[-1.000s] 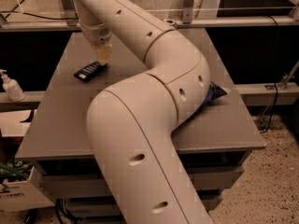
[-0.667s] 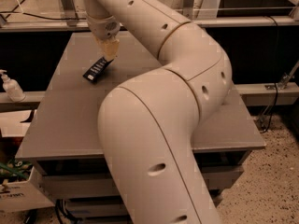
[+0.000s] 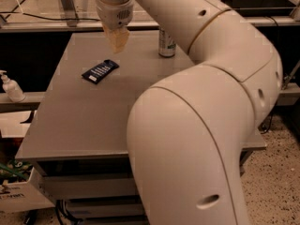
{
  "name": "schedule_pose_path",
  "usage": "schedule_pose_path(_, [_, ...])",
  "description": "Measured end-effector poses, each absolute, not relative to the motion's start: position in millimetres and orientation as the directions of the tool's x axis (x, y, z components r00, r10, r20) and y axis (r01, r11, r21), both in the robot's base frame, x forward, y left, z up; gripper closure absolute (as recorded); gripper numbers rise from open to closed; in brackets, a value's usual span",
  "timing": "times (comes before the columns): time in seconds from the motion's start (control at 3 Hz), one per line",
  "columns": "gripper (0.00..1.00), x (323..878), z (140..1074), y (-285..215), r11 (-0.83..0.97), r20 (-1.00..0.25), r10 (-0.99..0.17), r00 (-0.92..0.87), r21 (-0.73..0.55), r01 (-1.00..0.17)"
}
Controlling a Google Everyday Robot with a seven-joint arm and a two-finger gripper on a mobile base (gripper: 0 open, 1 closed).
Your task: Pick rxbar blueberry
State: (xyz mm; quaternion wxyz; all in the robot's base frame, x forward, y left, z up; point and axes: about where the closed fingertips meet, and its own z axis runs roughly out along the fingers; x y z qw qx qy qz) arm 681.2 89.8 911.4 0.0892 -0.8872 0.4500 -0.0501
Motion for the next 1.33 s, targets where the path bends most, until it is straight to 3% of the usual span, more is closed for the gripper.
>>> schedule_pose_path(0.33, [0.83,668.7,917.9,87.0,-0.564,-0.03,-0.813,0.581,-0.207,-0.8])
schedule_pose_path(1.33, [0.14,658.1,875.7,134.3,-0.599,-0.121,-0.773,0.623,-0.181,-0.78])
